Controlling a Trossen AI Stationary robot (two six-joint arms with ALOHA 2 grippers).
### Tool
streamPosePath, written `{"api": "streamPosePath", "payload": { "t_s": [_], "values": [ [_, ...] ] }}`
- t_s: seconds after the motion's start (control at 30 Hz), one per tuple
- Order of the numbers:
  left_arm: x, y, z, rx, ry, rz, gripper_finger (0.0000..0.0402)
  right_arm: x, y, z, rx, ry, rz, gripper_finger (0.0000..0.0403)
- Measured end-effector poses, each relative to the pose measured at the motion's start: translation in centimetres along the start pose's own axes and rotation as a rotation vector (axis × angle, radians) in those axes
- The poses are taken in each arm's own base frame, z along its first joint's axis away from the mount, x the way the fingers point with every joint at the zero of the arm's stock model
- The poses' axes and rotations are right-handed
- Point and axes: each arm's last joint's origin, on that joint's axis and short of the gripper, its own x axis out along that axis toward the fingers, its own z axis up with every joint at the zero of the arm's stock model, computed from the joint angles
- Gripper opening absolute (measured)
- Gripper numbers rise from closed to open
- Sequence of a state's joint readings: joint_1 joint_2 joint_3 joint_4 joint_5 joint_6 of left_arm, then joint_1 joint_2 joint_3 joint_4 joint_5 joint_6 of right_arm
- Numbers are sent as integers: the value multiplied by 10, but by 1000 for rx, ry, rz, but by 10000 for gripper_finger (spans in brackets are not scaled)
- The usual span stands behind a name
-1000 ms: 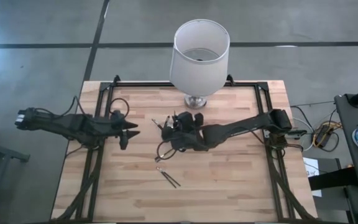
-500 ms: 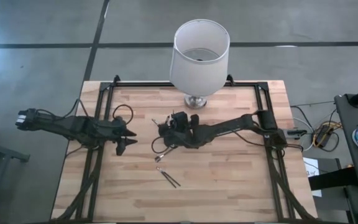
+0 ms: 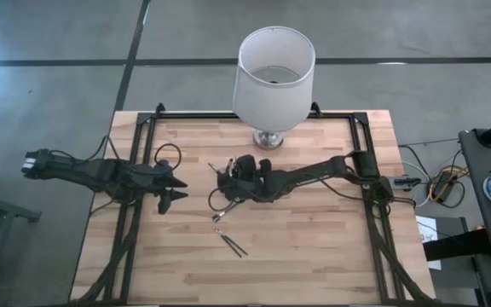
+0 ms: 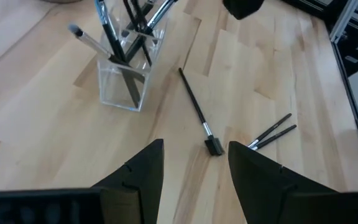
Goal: Put items in baskets/containers
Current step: Put the eyeshadow brush into the transparent organizer, then put the brow brush into the transparent organizer
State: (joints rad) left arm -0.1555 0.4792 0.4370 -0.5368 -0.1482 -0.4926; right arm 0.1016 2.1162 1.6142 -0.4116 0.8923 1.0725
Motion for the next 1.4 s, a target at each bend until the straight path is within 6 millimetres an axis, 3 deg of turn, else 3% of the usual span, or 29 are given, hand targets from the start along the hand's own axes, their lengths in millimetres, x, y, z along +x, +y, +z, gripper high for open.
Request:
{"api": "streamPosePath", "payload": {
  "t_s": [0.33,0.6,0.83,1.1,1.4],
  "values": [
    [2,-1,1,26,-10,-4,172,-6,3,-2,27,74,52,150],
    [27,-1,-12,17,-31,-104,172,-62,36,21,-264,138,241,184],
    [51,-2,-21,16,-87,-147,172,-96,33,-3,-403,450,296,185],
    [82,-14,-38,-14,40,-154,170,-98,18,-36,-421,561,239,185],
    [110,-41,-45,126,121,-77,162,-87,17,-39,-780,528,337,185]
  ]
}}
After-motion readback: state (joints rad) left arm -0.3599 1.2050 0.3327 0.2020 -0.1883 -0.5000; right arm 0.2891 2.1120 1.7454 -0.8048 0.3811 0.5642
